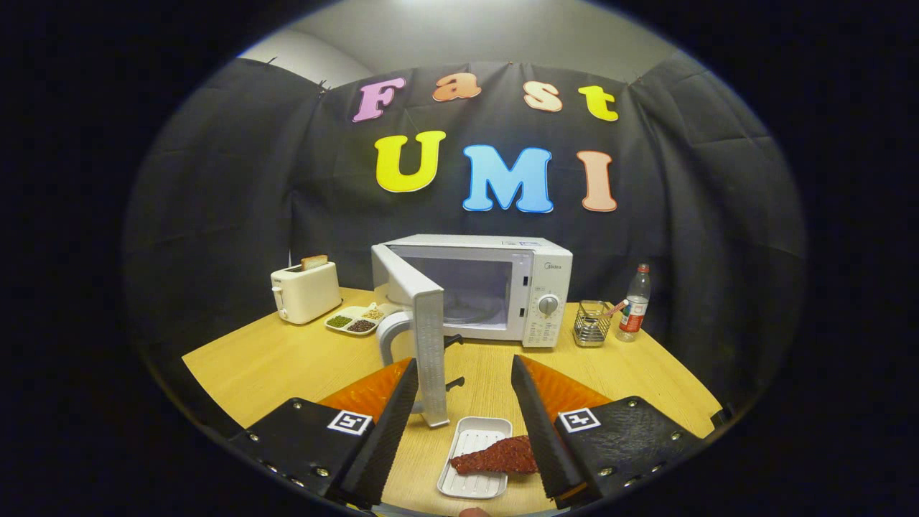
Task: Open the microwave, put the food inside, and close the microwave door.
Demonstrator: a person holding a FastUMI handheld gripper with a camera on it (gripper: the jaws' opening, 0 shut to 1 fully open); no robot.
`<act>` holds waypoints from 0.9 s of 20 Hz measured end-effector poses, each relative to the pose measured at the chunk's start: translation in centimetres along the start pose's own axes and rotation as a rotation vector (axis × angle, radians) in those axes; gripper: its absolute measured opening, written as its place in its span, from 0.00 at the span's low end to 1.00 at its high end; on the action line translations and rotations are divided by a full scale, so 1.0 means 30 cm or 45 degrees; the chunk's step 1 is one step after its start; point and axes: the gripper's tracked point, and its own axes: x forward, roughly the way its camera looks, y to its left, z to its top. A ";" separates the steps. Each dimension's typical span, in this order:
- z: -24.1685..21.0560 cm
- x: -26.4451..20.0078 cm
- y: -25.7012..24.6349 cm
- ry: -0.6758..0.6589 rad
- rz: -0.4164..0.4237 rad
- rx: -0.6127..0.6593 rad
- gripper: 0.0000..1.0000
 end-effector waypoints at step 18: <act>0.019 0.185 0.083 0.036 0.042 -0.041 0.80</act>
